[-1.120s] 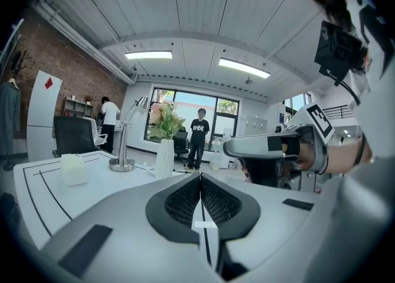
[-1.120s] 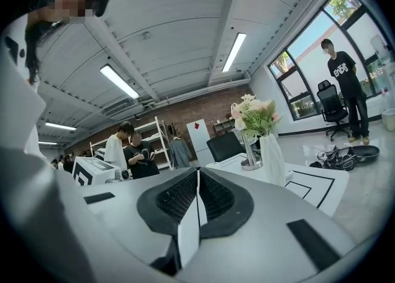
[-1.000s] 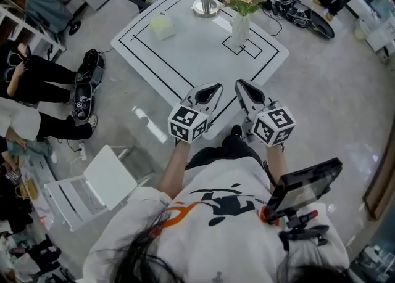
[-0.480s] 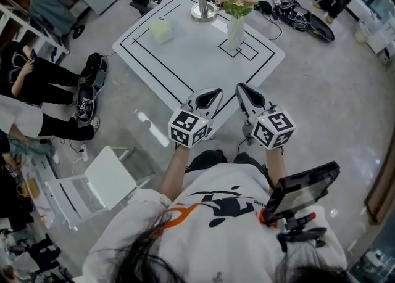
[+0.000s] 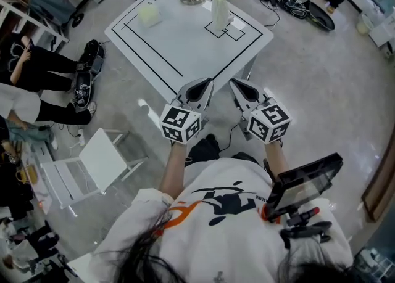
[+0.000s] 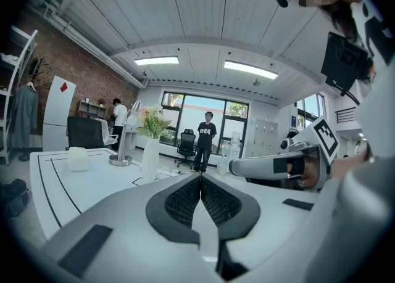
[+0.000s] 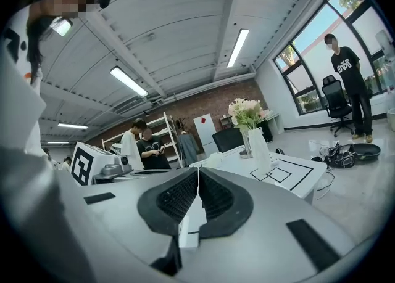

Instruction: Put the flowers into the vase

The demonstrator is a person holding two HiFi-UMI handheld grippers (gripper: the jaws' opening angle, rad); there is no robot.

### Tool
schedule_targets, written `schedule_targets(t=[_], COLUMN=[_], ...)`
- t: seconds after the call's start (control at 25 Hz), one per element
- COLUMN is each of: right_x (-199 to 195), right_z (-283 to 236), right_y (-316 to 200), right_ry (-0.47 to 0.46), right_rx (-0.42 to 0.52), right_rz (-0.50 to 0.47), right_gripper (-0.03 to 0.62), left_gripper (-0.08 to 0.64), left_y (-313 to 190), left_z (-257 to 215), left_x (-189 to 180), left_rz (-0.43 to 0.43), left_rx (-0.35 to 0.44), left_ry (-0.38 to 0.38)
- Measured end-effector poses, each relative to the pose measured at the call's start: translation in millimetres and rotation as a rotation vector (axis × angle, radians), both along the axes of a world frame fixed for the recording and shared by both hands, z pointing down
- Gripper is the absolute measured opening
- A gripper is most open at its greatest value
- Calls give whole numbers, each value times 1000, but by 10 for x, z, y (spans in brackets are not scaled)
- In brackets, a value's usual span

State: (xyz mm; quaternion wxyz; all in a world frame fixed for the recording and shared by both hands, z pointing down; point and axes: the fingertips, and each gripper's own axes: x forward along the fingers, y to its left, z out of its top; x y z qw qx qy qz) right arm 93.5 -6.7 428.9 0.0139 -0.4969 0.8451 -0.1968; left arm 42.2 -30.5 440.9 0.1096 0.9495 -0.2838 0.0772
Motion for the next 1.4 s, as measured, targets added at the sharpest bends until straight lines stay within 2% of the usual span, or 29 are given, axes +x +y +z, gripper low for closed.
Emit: schedule_targets(t=[0.56,1.4], right_x=[252,105], right_z=[36,-31], right_y=[792,995], right_ry=[2,11], right_rx=[7,30], right_rz=[-67,-104], right_gripper=[14,14], left_gripper=[11,11], left_y=[820,1040], left_z=[82,4], left_x=[328,197], left_rz=[-39,-77], left_rx=[1,26], left_ry=[-28,-33])
